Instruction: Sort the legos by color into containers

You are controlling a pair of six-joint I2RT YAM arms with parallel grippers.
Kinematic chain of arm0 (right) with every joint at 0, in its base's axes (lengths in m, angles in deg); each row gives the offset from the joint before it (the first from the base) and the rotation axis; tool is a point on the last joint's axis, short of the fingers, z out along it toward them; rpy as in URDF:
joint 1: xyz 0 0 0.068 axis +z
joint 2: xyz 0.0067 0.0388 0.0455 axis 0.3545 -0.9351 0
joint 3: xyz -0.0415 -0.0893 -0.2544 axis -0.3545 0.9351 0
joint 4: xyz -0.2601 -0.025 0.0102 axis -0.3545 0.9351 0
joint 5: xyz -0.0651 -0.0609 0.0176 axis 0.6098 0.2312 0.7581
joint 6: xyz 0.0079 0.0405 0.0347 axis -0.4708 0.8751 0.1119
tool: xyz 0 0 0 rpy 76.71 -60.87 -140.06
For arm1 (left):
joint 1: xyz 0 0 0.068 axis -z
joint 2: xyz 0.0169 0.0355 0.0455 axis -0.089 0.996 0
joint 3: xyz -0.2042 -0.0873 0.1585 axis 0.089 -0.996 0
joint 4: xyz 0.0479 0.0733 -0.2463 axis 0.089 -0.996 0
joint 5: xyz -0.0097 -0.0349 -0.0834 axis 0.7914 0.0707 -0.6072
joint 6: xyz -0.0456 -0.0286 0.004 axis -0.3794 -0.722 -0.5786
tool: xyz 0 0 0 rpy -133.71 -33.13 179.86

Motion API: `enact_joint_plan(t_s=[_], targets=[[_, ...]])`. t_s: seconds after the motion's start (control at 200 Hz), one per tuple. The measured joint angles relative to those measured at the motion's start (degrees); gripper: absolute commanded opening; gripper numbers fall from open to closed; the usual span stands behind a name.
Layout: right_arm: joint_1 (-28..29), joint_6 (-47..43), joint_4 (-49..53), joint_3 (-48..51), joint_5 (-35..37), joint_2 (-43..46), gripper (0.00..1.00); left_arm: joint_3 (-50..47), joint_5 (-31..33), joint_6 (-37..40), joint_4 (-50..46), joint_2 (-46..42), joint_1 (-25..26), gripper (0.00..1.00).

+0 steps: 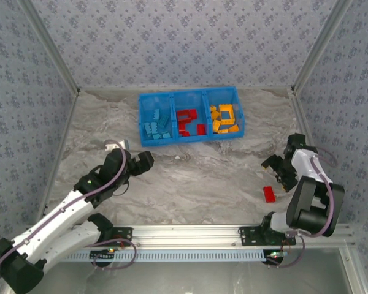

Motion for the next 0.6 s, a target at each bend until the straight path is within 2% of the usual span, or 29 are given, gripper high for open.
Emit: enact_joint_plan(t_s=[0.14, 0.29, 0.605], targets=[[-0.66, -0.24, -1.81, 1.92, -2.16, -2.93, 0.96, 0.0, -1.27, 0.26, 0.35, 0.0, -2.51, 0.98], [0.96, 1.07, -0.79, 2.91, -4.24, -1.22, 0.95, 0.0, -2.32, 0.7, 0.35, 0.0, -3.96, 0.98], [10.97, 10.73, 3.08, 7.32, -8.04, 6.73, 0.88, 0.5, -4.15, 1.53, 0.85, 1.97, -5.18, 0.98]])
